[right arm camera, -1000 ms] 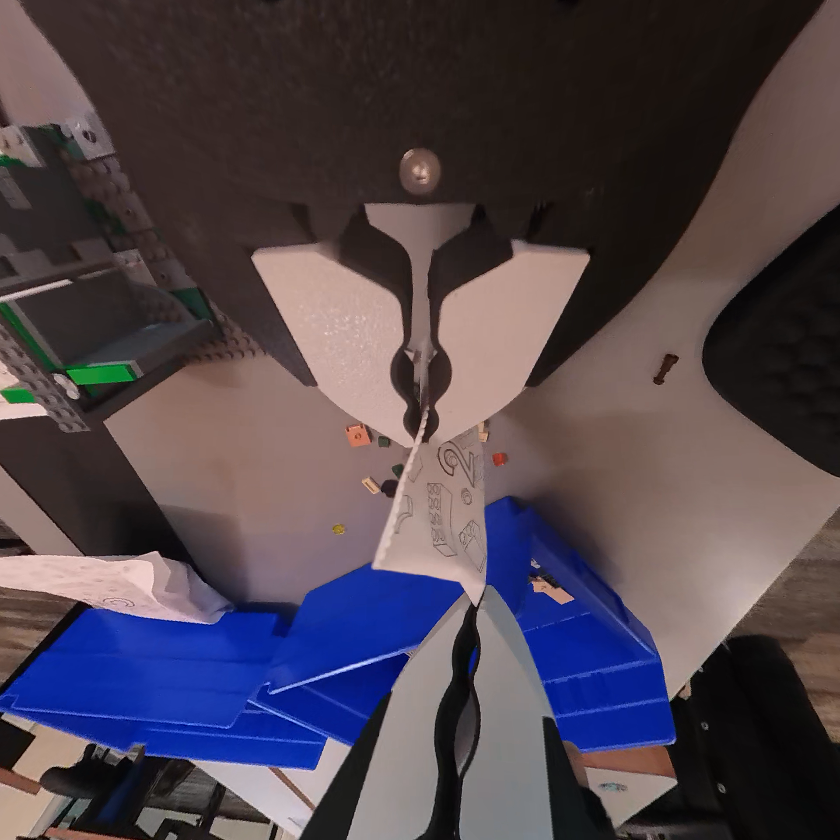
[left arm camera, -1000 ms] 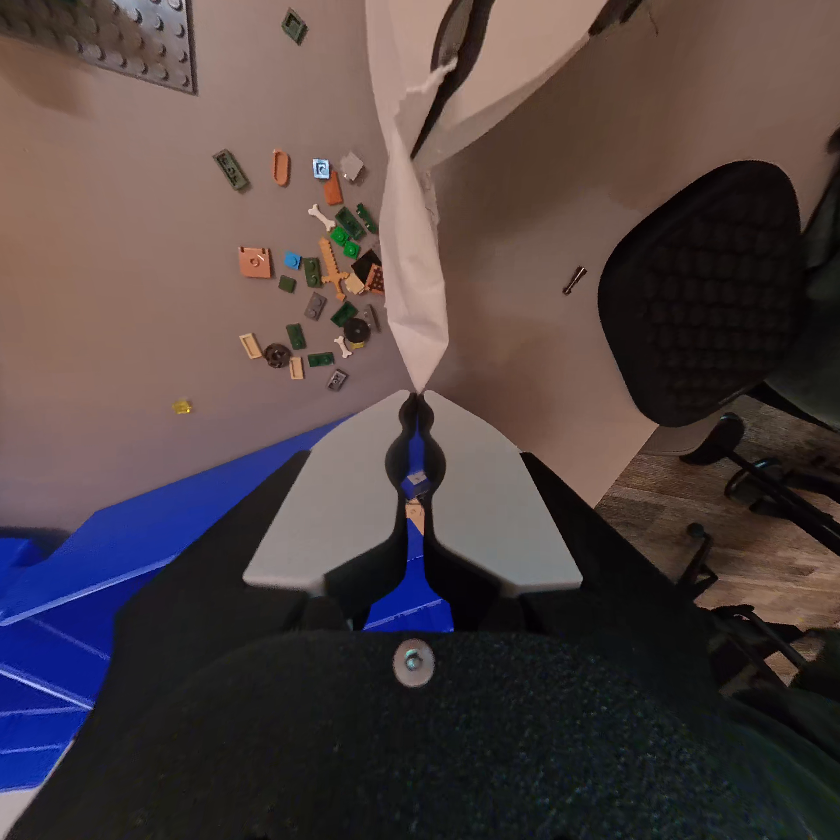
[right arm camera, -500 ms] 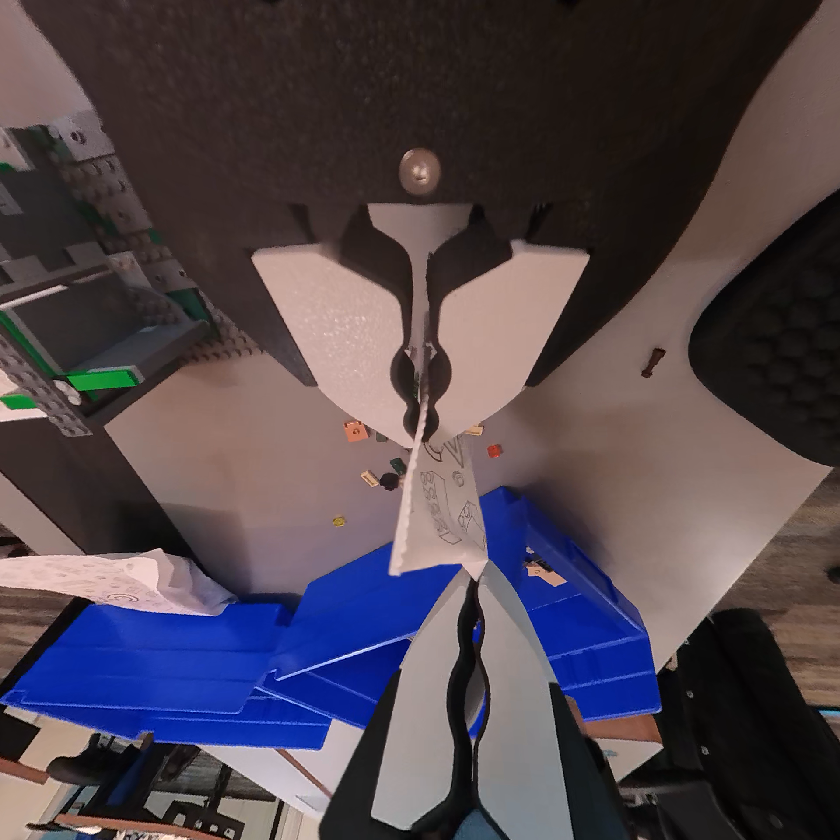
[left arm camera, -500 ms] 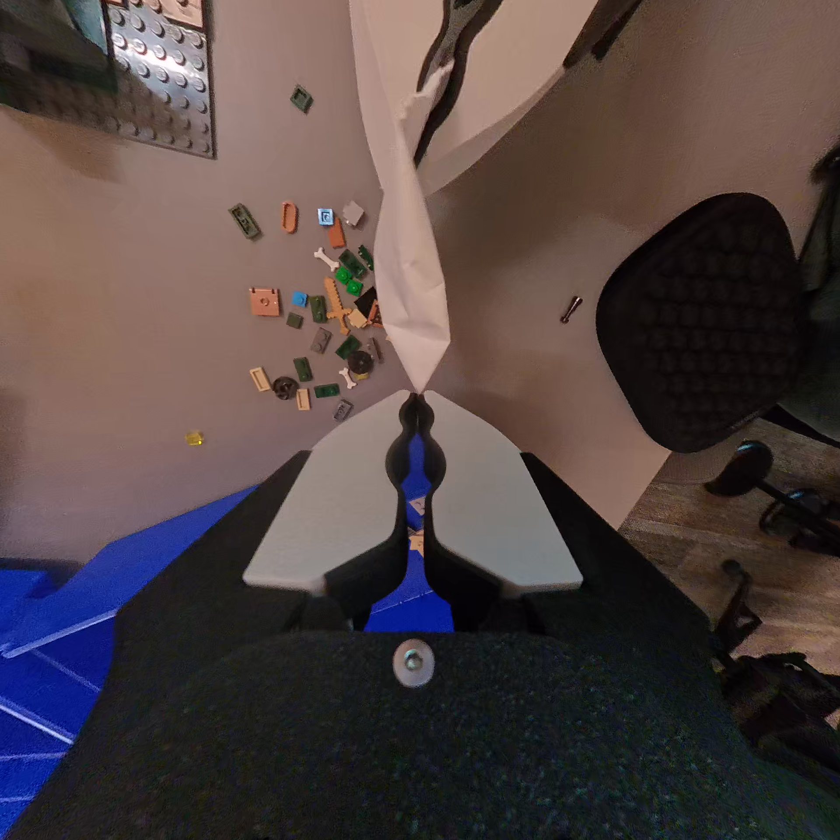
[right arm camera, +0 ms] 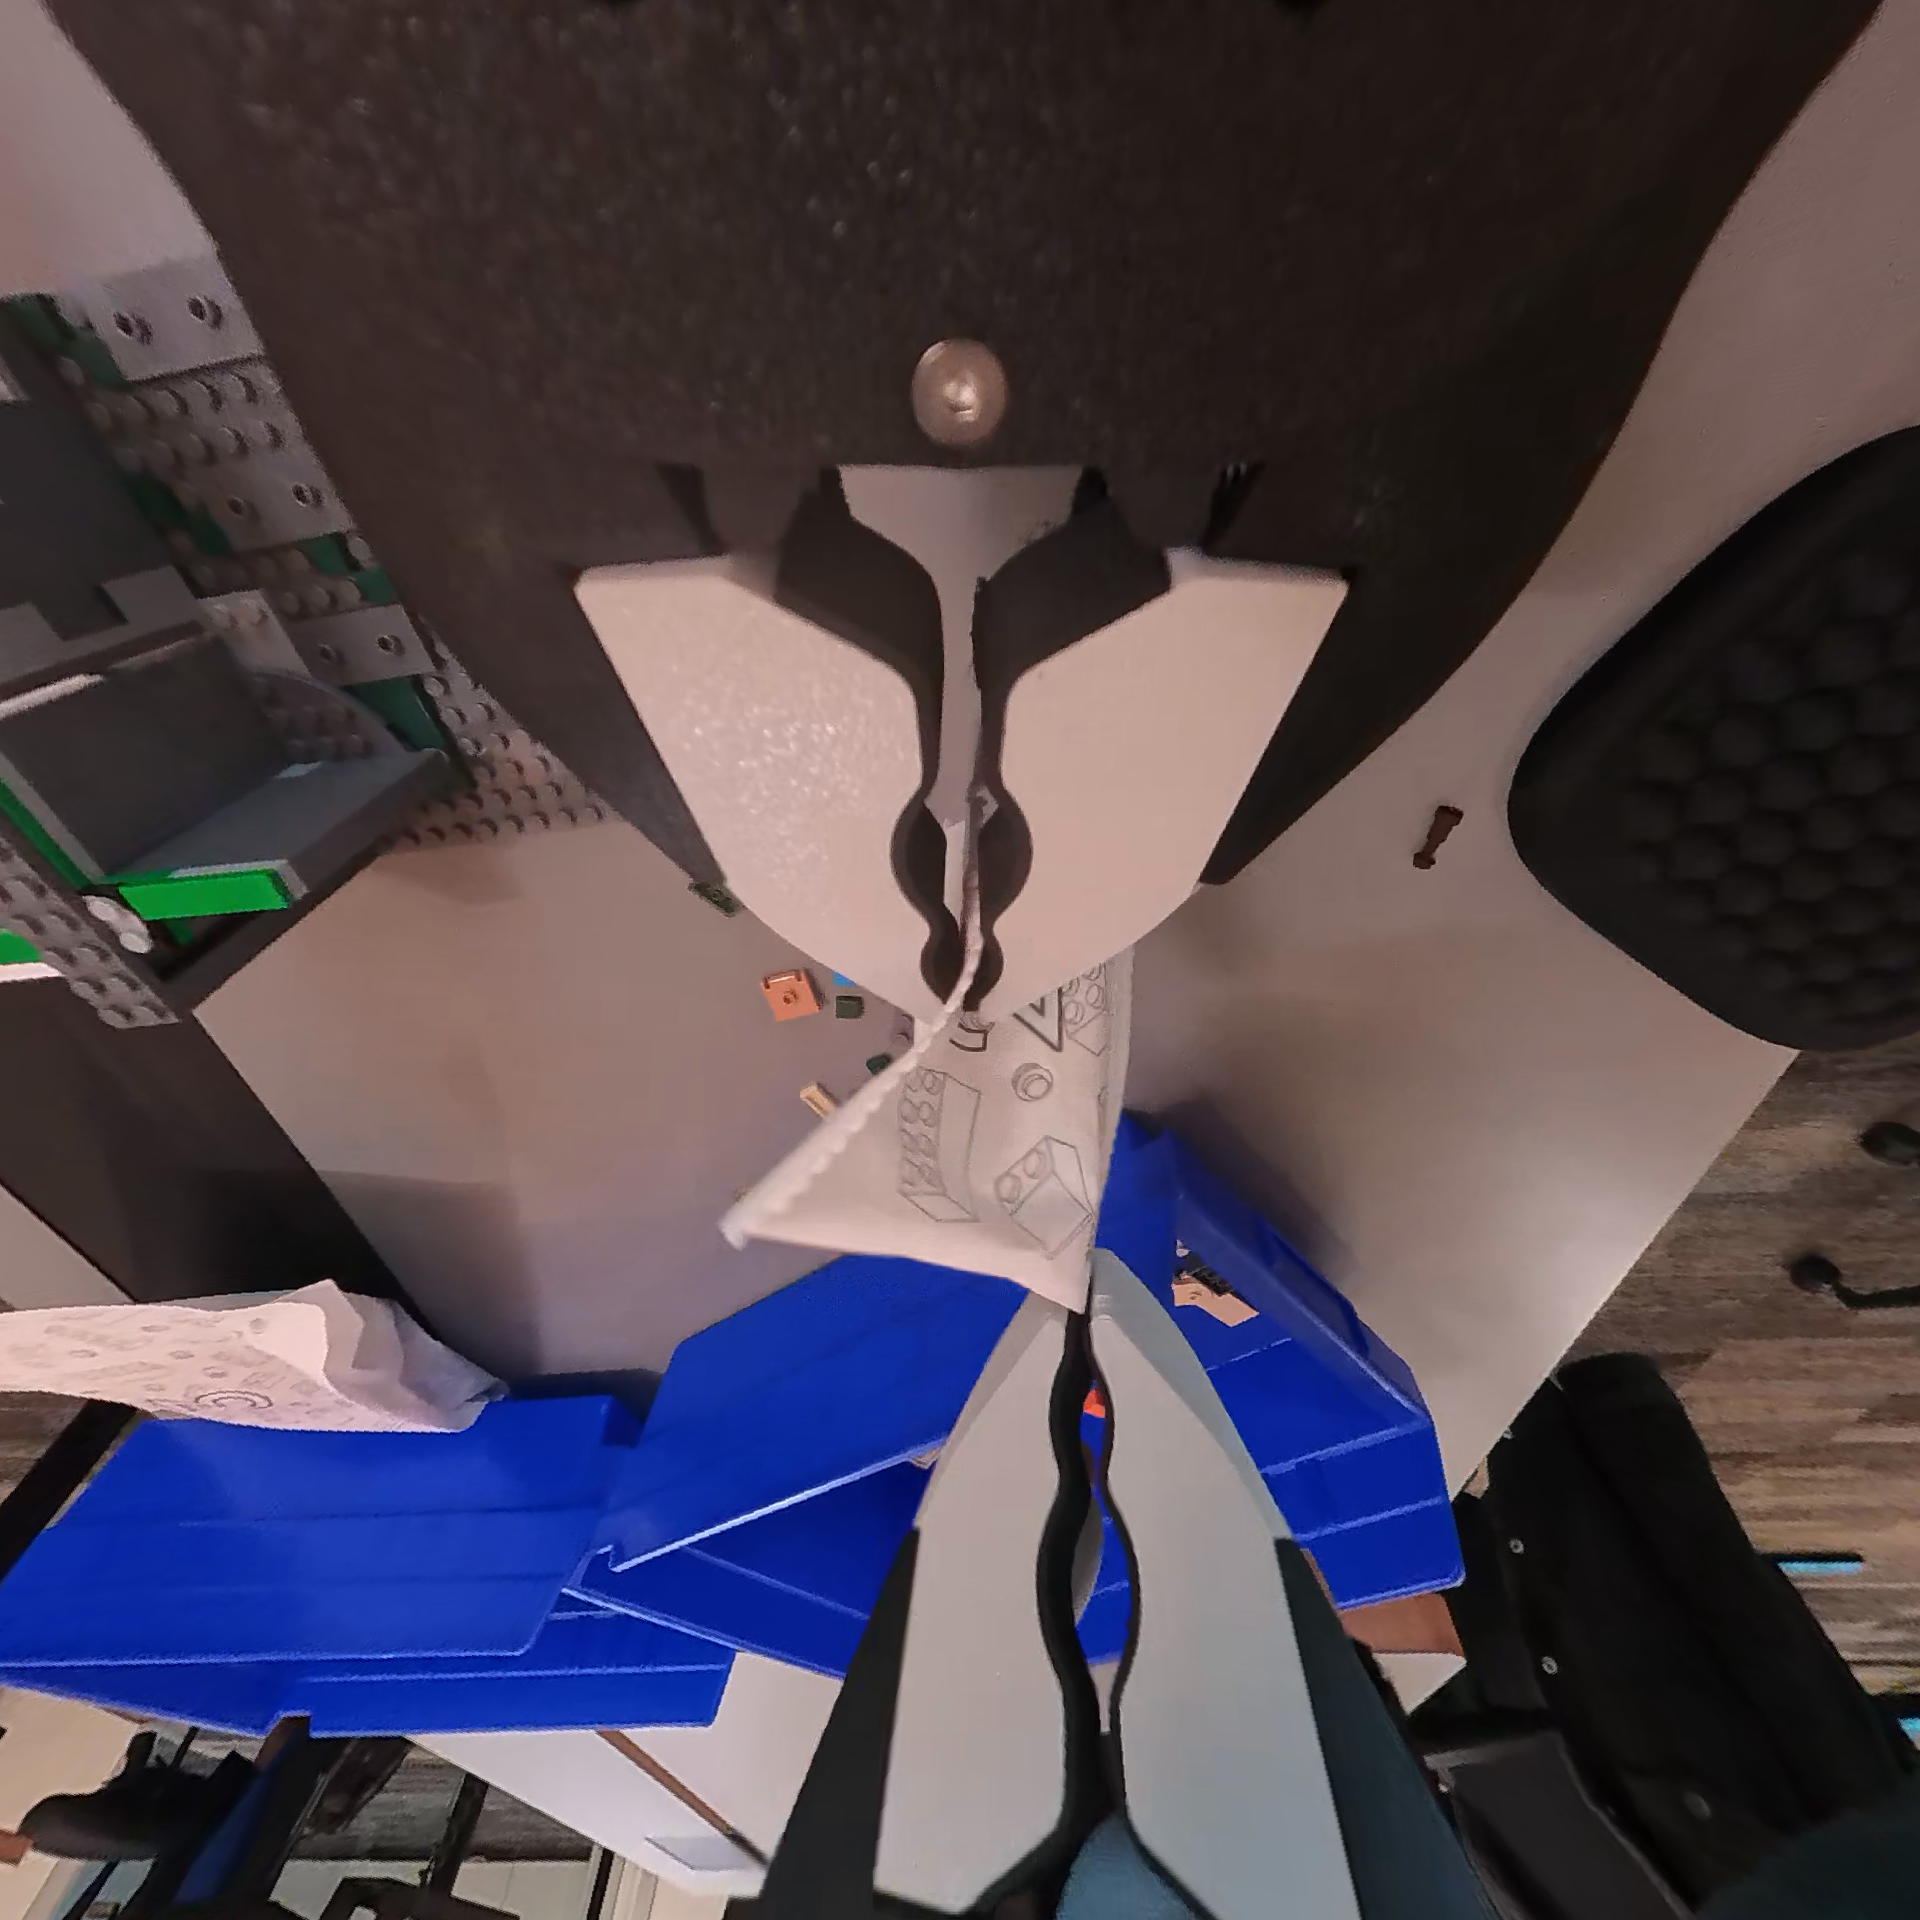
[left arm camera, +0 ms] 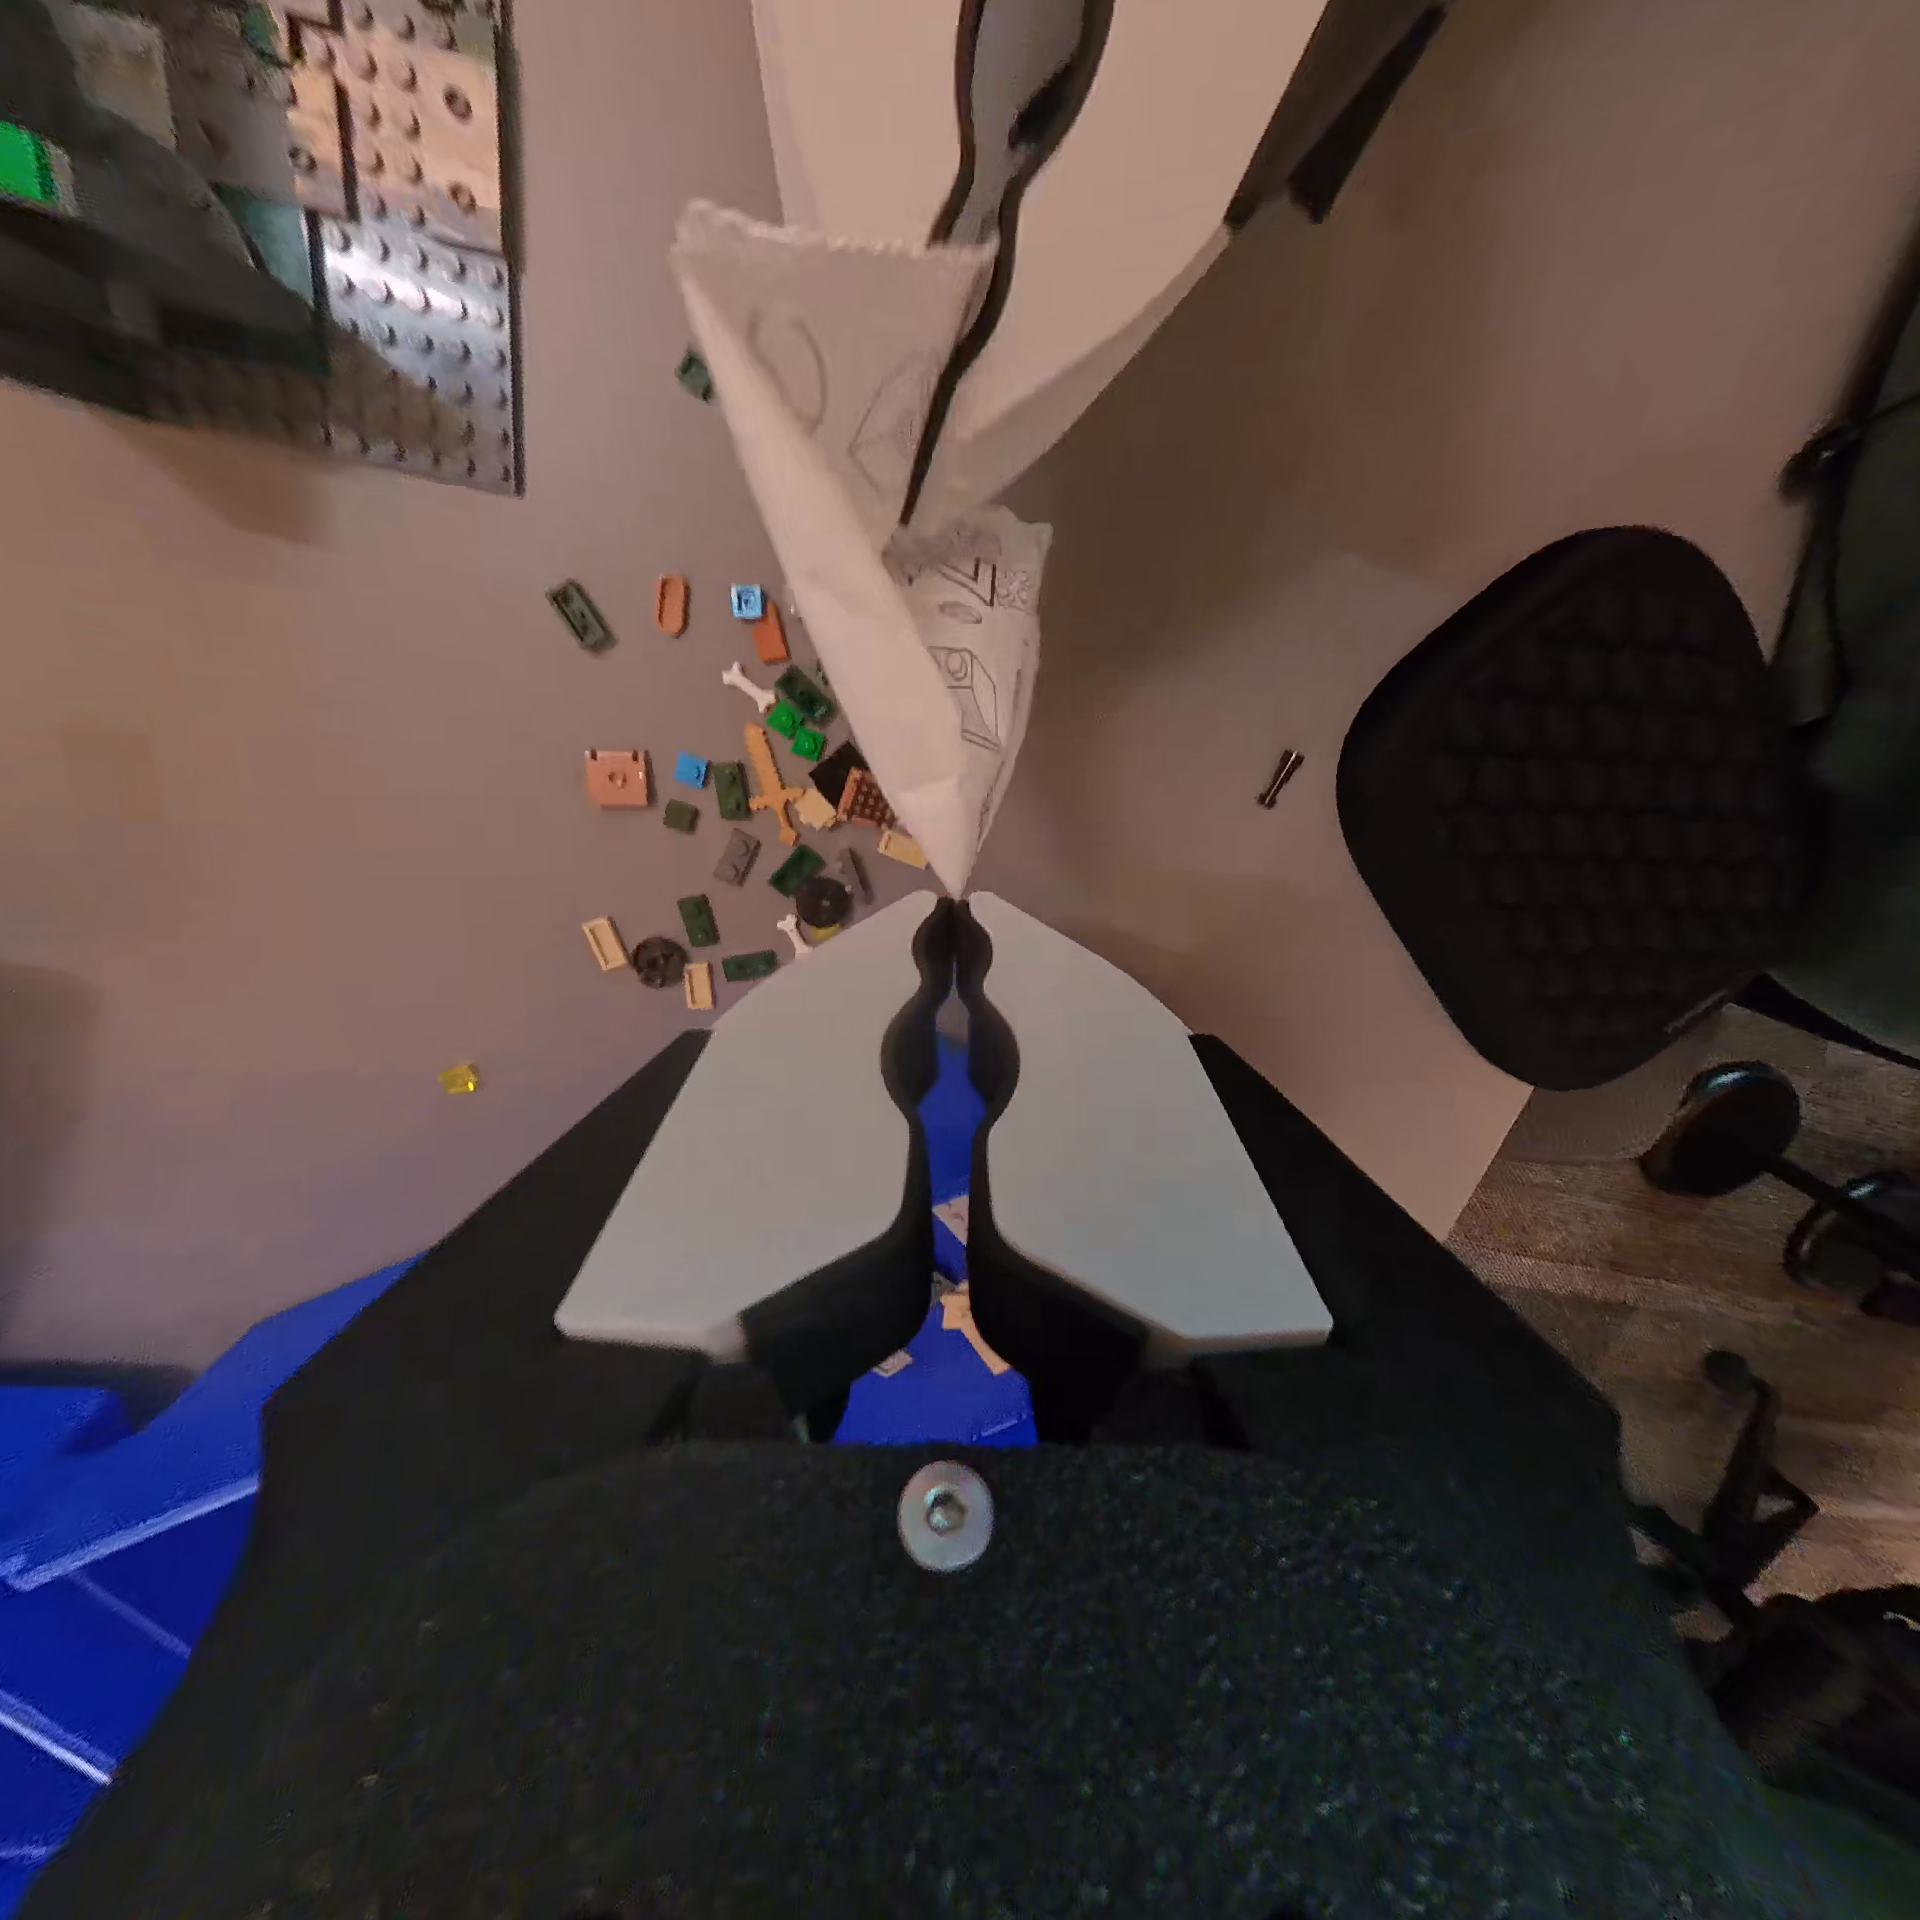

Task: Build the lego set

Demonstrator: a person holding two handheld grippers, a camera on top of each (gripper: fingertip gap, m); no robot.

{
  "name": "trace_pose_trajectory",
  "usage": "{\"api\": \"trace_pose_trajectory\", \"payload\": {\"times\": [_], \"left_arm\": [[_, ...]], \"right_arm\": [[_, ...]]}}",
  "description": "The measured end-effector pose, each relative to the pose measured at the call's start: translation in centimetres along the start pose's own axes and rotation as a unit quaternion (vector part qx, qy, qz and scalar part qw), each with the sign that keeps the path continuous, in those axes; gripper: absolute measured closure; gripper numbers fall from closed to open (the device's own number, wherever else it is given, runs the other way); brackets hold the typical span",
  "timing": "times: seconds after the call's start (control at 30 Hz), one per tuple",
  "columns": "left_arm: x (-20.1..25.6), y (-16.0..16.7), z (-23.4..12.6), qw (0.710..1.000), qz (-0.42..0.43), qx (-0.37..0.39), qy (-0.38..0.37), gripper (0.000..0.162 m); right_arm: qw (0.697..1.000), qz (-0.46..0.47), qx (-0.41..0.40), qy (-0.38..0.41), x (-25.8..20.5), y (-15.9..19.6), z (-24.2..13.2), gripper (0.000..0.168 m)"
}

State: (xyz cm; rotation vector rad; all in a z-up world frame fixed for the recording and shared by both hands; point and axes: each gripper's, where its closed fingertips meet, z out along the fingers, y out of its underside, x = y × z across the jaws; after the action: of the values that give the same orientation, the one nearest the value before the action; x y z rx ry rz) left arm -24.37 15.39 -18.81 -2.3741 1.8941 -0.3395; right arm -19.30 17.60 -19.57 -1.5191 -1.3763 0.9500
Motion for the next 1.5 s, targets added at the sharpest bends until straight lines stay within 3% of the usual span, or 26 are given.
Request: {"api": "trace_pose_trajectory", "payload": {"times": [0.47,0.53,0.83,0.97,1.03,1.3,1.5], "left_arm": [[-0.3,1.3,0.3,1.0,0.0,-0.027,-0.014,0.162],[-0.2,1.1,0.3,1.0,0.002,-0.026,-0.014,0.162],[-0.1,-0.9,0.2,0.999,0.028,-0.012,-0.026,0.162],[-0.8,0.4,0.1,0.998,0.019,-0.038,-0.037,0.162],[-0.6,-0.1,0.0,1.0,0.003,-0.012,-0.023,0.162],[-0.4,-1.3,0.9,0.998,0.046,-0.033,-0.04,0.162],[-2.3,1.2,0.3,0.994,0.03,-0.078,-0.077,0.162]], "right_arm": [[0.999,0.02,0.038,-0.012,0.9,-0.8,-3.1,0.161],[0.999,0.014,0.03,-0.016,0.7,-0.6,-3.2,0.168],[0.999,0.002,0.027,-0.02,-0.2,-0.6,-2.8,0.168],[1.0,0.007,0.025,-0.01,0.8,-0.5,-4.1,0.168],[0.999,0.017,0.023,-0.02,0.7,-0.4,-4.6,0.168],[1.0,0.003,0.012,-0.022,-0.2,0.1,-3.4,0.168],[1.0,0.013,0.019,-0.01,0.9,-0.1,-4.9,0.168]]}}
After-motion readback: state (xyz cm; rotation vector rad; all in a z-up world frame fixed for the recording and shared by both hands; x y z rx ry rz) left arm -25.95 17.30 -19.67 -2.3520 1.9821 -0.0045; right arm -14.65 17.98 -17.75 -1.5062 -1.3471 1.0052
